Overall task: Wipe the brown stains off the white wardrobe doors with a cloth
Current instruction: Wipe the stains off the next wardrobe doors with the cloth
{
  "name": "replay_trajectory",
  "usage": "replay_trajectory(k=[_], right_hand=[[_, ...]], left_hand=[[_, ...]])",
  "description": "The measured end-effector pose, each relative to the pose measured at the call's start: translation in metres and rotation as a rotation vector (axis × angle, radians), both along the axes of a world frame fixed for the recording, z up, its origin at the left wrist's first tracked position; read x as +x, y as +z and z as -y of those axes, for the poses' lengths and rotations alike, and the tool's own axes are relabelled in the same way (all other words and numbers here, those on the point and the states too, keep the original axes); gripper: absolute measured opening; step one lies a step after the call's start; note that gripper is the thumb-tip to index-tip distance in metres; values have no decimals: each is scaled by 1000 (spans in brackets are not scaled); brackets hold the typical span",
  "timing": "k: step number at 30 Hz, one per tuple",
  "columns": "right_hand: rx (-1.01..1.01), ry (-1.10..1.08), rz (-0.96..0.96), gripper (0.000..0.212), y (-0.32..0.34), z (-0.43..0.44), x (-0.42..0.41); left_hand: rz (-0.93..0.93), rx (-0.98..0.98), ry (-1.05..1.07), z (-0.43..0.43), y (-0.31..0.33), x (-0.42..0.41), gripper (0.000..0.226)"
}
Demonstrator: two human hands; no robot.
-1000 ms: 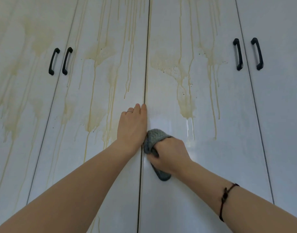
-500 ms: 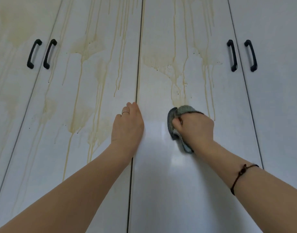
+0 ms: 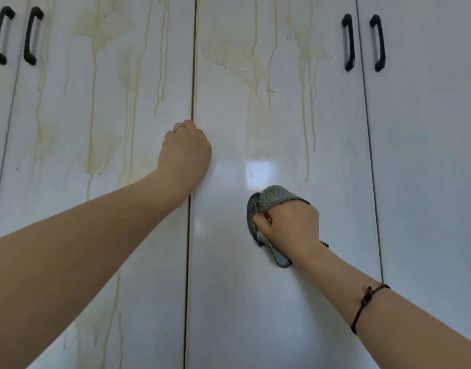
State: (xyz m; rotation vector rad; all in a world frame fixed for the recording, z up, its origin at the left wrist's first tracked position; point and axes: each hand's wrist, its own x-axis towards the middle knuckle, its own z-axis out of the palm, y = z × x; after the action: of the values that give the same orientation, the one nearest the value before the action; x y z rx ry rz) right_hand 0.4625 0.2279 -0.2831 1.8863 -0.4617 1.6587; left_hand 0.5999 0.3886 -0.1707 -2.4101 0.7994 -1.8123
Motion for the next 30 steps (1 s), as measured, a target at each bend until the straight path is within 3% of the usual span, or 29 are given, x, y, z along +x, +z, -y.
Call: replay_trajectory(k=[5,10,16,20,23,30], right_hand=[[-2,-54,60,37,-3,36,-52],[177,-145,262,47,93,51,-61],[206,-41,411,29,196,32,-39],[130,-30,279,33,159,30,-31],[80,-85,125,40,101,41,-48],[253,-104,227,45,27,76,-110]], left_hand=[[-8,0,8,7,5,-7,29],[43,-10,40,22,1,0,33],[94,-61,69,32,-7,4,68],[80,-112,145,40,-13,4,53],[-2,-125,184,38,-11,-5,62],[-39,-86,209,33,-9,-9,65]])
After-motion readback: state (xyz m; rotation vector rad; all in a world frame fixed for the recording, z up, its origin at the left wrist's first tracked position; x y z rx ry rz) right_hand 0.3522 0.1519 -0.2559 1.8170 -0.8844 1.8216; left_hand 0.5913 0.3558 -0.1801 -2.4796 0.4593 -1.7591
